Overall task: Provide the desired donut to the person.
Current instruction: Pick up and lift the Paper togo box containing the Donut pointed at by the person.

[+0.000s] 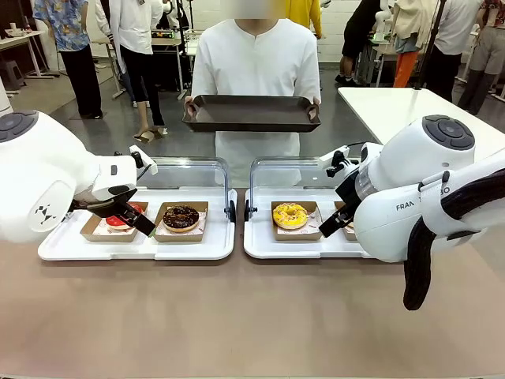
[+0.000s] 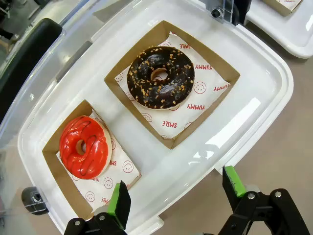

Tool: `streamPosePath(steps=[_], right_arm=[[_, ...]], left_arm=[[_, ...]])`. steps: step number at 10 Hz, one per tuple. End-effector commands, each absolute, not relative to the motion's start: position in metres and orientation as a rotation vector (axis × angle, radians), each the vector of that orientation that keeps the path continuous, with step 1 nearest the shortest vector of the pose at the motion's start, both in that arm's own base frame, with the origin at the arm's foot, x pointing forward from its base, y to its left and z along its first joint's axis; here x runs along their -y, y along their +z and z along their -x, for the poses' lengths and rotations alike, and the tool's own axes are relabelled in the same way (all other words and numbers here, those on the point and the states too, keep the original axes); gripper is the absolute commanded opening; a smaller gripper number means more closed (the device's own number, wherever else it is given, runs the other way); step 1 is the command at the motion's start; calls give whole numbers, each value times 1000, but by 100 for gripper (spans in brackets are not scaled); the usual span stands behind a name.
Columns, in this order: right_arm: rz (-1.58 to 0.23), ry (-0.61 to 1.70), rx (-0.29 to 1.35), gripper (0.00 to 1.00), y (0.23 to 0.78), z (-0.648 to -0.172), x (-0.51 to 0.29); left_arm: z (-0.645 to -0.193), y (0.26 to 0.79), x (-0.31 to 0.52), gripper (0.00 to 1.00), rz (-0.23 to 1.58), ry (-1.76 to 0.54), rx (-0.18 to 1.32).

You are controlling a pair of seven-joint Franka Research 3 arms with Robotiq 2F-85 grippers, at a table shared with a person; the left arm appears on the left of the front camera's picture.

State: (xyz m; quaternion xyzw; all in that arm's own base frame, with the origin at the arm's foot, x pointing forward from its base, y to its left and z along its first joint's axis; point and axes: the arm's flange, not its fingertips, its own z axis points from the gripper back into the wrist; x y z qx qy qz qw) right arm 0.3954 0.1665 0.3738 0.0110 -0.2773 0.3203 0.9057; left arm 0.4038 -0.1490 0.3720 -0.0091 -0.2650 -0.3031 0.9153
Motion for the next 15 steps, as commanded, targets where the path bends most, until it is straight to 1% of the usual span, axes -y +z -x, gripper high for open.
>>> streamPosePath(steps=[1,2,3,5,7,8,9,10,12,13,14,15], right_arm=[[-23,662,573,100,374,-395,-166],[-12,629,615,100,410,-381,-156],[-9,629,649,100,447,-363,-147],[-28,604,648,100,516,-329,-133],[-14,607,597,100,572,-307,-124],[-3,593,586,100,587,-305,-123],[29,589,586,100,587,-307,-124],[-18,617,626,100,579,-296,-120],[-18,617,626,100,579,-296,-120],[-11,614,609,100,592,-292,-118],[-360,751,519,100,591,-311,-96],[-597,820,468,100,598,-327,-67]], left_arm=[[-404,372,149,100,19,-624,545],[-391,409,141,100,26,-637,563],[-378,446,135,100,-23,-668,600],[-369,507,122,100,-16,-730,551],[-378,554,116,100,3,-767,461],[-382,567,117,100,-6,-750,455],[-382,569,117,100,-12,-696,498],[-365,562,114,100,-13,-739,488],[-365,562,114,100,-13,-739,488],[-365,562,114,100,-13,-739,488],[-369,568,115,100,-17,-737,472],[-385,573,94,100,145,-804,429]])
